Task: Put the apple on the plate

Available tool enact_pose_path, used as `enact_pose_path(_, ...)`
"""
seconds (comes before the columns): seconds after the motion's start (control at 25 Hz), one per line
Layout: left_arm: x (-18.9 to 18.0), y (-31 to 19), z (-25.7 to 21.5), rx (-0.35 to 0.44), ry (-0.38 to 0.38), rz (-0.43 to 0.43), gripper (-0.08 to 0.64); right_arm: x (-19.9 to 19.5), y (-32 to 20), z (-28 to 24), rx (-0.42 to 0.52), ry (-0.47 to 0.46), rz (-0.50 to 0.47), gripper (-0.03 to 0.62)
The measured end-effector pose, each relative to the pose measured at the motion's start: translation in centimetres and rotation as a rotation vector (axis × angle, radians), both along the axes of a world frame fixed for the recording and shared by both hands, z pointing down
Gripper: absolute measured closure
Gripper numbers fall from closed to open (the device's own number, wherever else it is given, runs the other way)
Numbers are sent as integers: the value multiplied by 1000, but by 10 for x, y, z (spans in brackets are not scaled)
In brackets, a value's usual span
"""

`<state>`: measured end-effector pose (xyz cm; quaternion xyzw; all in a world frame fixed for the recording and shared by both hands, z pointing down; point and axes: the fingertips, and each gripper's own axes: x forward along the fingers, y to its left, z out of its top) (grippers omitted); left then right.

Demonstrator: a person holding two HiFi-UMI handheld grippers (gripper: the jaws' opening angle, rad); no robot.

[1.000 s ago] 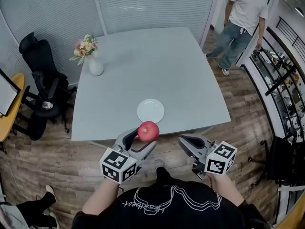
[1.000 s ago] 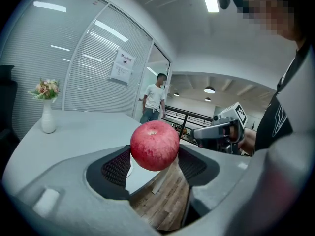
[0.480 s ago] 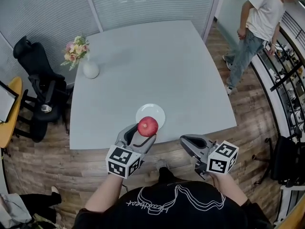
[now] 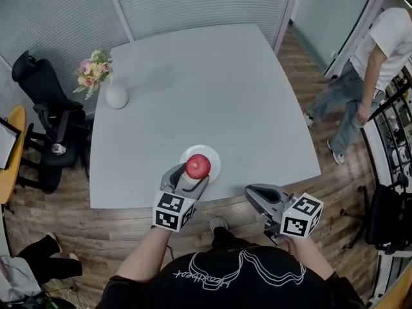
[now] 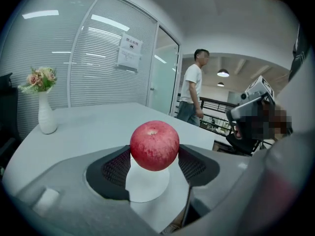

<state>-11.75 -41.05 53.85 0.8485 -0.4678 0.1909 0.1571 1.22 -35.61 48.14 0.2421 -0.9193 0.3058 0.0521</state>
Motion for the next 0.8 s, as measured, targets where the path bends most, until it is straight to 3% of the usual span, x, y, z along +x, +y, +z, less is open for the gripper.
enact_pose_path(0.2,-4,-16,25,-18,-23,-17,250,5,-8,10,-31,26,23,584)
enact_pose_path(0.8,-4,-30,83,-35,-210,18,250,23,-6,33,-89,27,73,584)
